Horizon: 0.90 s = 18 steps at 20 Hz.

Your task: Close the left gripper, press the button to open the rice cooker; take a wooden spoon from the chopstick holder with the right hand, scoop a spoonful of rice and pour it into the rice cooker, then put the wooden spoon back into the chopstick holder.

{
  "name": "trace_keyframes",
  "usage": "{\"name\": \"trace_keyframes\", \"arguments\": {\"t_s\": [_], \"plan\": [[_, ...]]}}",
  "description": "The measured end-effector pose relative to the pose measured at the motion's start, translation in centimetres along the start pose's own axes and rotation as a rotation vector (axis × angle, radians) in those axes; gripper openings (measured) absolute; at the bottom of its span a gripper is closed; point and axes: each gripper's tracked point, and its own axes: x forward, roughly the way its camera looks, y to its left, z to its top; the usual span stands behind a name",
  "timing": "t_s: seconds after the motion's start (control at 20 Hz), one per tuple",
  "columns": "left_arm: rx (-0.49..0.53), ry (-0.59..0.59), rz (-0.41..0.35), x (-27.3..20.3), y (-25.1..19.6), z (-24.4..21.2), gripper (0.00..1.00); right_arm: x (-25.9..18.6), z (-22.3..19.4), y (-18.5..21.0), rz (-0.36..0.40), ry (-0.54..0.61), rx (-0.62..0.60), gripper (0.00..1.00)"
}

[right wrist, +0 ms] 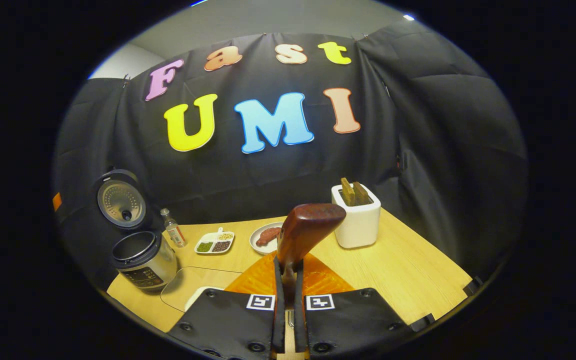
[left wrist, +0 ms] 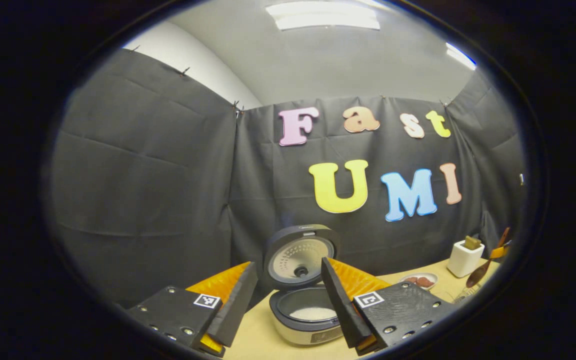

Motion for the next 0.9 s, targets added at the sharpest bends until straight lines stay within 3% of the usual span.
{"name": "trace_keyframes", "arguments": {"t_s": [0.15, 0.2, 0.25, 0.35, 0.55, 0.6, 0.7, 0.9], "plan": [[0.000, 0.007, 0.008, 0.7, 1.4, -0.6, 0.82, 0.6, 0.5, 2.5, 0.032, -0.007, -0.045, 0.08], [0.001, 0.009, 0.011, 0.9, 1.9, -0.8, 0.82, 0.9, 0.4, 3.5, 0.045, -0.005, -0.059, 0.05], [0.002, 0.011, 0.014, 1.1, 2.4, -0.9, 0.82, 1.1, 0.5, 4.4, 0.058, -0.004, -0.069, 0.09], [0.003, 0.016, 0.021, 1.5, 3.4, -1.5, 0.82, 1.7, 0.1, 6.2, 0.080, 0.000, -0.094, 0.05], [0.007, 0.034, 0.031, 2.6, 5.1, -2.6, 0.82, 3.1, -1.5, 9.3, 0.113, 0.021, -0.169, 0.08], [0.006, 0.036, 0.034, 2.7, 5.6, -2.8, 0.82, 3.6, -2.1, 10.1, 0.120, 0.027, -0.184, 0.05], [0.006, 0.043, 0.038, 3.3, 6.5, -3.3, 0.82, 4.4, -3.3, 11.3, 0.132, 0.044, -0.213, 0.09], [0.012, 0.053, 0.049, 4.4, 8.1, -4.1, 0.82, 6.2, -5.8, 13.3, 0.151, 0.090, -0.265, 0.05]]}}
